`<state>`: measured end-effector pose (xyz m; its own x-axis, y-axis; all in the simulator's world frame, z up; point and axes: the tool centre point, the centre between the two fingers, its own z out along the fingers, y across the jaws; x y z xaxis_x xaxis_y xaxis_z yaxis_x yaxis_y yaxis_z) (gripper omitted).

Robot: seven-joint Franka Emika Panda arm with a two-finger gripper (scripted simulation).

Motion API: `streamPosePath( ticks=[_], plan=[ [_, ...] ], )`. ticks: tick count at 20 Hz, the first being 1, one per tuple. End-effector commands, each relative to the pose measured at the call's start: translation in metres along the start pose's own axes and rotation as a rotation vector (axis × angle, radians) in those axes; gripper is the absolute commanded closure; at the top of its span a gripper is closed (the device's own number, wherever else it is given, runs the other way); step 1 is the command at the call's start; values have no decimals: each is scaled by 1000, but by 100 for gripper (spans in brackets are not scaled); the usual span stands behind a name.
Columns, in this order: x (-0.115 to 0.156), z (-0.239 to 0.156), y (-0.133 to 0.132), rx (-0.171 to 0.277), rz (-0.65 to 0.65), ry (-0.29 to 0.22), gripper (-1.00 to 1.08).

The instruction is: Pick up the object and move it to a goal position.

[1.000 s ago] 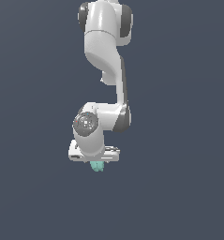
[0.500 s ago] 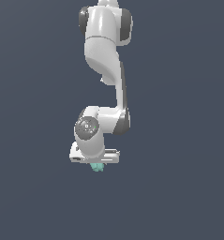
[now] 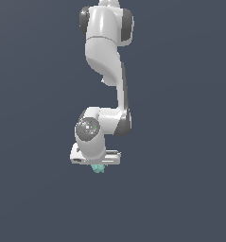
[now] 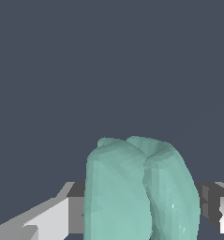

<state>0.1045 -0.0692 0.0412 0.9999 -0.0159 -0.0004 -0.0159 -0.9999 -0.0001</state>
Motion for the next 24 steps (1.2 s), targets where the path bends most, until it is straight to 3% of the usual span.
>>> streamPosePath(
  ticks=[1, 10, 24],
  plan=[
    [0, -1, 0, 0, 0, 0, 108],
    [-1, -42, 12, 0, 0, 0, 108],
    [-2, -186, 51, 0, 0, 0, 108]
  ],
)
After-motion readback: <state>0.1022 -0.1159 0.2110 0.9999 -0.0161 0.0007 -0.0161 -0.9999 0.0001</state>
